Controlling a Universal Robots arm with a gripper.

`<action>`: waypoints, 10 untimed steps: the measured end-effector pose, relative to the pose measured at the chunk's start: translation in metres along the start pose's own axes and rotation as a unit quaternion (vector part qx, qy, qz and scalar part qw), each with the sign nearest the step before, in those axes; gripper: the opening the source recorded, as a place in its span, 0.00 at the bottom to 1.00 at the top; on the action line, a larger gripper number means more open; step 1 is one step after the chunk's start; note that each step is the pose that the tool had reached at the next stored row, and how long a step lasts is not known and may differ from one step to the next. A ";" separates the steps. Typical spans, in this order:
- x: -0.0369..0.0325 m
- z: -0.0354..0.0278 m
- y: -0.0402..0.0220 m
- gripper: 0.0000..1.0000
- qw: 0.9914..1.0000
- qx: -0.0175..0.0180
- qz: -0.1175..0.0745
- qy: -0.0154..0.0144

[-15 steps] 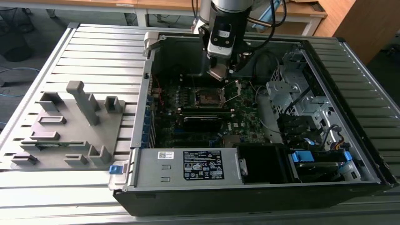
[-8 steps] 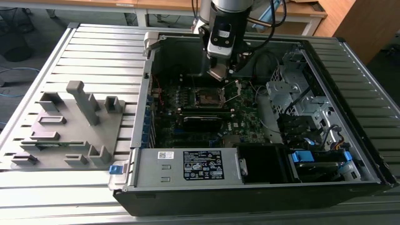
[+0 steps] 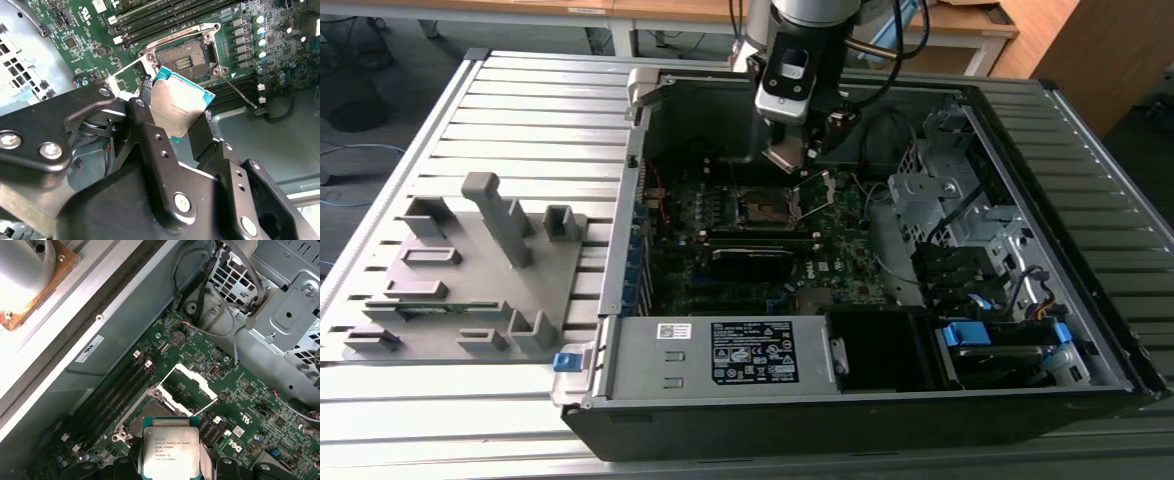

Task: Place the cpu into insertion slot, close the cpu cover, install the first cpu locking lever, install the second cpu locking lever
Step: 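Place the cpu into insertion slot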

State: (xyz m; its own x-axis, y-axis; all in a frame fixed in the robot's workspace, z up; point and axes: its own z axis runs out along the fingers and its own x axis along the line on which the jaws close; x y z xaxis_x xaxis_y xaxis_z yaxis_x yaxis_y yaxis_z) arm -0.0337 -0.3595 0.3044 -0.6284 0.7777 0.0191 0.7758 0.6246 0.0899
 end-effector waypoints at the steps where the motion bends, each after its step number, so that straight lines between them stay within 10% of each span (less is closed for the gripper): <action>1: 0.0000 0.0000 0.0000 0.54 1.000 0.000 0.000 0.000; 10: 0.0000 0.0001 0.0000 0.54 1.000 0.000 0.004 0.000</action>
State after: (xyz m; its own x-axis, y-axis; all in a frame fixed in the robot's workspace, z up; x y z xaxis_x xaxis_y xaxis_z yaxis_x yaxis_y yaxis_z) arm -0.0337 -0.3595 0.3043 -0.6220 0.7828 0.0191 0.7808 0.6182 0.0899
